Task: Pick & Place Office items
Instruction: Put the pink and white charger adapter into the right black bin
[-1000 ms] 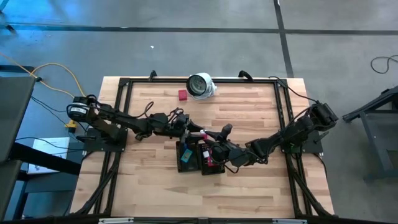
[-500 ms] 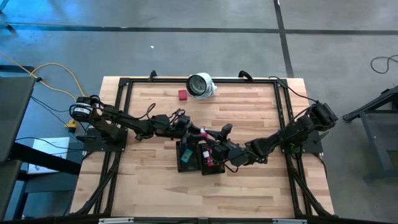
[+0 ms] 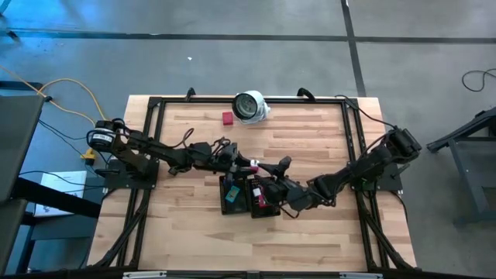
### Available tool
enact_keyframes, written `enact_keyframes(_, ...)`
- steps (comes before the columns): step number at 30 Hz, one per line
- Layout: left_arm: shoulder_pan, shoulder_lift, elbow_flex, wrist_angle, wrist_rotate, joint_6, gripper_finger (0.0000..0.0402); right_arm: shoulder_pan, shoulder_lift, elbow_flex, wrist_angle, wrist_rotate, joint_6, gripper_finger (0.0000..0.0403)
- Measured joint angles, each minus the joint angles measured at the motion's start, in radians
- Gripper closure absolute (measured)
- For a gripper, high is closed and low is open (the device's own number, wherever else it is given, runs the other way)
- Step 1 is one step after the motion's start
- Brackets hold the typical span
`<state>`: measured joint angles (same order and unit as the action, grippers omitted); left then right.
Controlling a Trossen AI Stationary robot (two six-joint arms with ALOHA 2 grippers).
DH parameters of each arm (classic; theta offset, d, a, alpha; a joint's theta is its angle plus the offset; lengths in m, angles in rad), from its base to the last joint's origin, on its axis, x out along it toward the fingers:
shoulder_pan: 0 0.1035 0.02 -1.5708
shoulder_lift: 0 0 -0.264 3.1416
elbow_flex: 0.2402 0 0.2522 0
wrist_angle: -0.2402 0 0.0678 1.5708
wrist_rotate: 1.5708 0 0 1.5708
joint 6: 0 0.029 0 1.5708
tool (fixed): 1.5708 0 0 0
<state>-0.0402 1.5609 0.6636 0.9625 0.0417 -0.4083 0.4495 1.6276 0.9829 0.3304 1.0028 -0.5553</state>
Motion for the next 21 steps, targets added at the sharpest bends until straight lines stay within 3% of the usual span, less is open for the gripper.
enact_keyframes(4, 0.0, 0.001, 0.0, 0.001, 0.008, 0.024, 0.0277, 0.031, 0.0, 0.0, 0.011, 0.055, -0.038, 0.0159)
enact_keyframes(10, 0.0, 0.001, 0.0, -0.016, 0.013, 0.11, 0.0277, 0.073, -0.062, 0.0, 0.042, 0.032, -0.011, 0.0147)
enact_keyframes(15, -0.028, 0.001, 0.0, -0.024, 0.033, 0.209, 0.0277, 0.066, -0.18, -0.029, -0.006, -0.118, 0.141, 0.0151)
enact_keyframes(21, -0.081, -0.017, -0.001, -0.031, -0.001, 0.339, 0.0277, -0.033, -0.304, -0.195, 0.066, -0.349, 0.356, 0.0151)
